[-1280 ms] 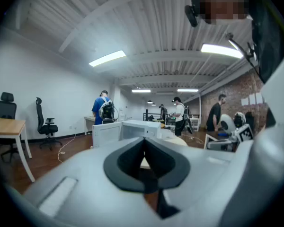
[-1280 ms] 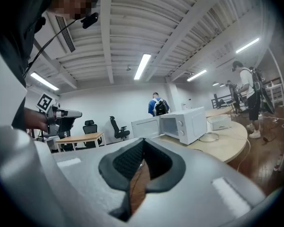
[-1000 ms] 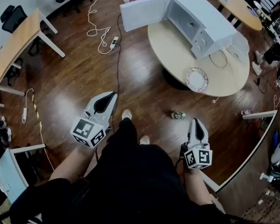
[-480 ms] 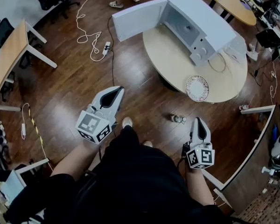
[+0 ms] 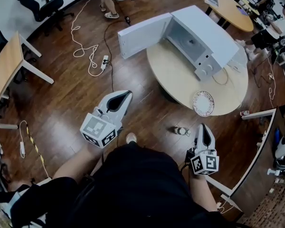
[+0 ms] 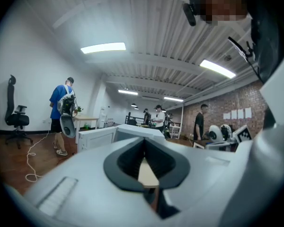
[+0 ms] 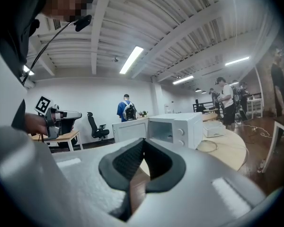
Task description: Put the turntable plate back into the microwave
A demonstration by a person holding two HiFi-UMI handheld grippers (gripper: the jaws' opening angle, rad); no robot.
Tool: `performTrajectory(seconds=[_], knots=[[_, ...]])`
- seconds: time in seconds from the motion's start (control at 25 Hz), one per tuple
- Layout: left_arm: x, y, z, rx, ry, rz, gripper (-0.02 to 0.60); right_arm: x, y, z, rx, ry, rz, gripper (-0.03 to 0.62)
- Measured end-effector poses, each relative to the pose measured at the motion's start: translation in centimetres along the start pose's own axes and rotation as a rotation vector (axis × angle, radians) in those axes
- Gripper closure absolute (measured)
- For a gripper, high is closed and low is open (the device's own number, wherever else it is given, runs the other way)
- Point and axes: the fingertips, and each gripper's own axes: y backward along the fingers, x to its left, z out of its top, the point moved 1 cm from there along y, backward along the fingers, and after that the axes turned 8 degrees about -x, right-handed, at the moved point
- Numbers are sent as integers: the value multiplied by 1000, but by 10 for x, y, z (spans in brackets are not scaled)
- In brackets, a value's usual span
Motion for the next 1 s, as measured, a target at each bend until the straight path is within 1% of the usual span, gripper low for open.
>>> performTrajectory(seconds=[0.08,0.2,0.28,0.44,0.52,0.68,0.84,1.0], knots=[[16,1,2,1,-2,-3,578,20,-13,-5,-5,-5,14,592],[32,3,6,0,-4,-18,578,54,-29,-5,-24,17,75,592],[39,6,6,-1,2,-23,578,64,-35,-3,-24,39,92,592],[53,8,9,-13,10,-22,578,58,-42,8,-20,48,50,592],[61,7,11,-30,21,-12,578,58,-48,11,-13,60,46,592],[66,2,10,-72,80,-9,578,69,-62,8,4,94,94,592],[68,-7,14,-85,69,-13,578,75,-79,7,-2,110,134,592],[84,-22,14,-59,55,5,578,70,-103,-3,5,92,144,592]])
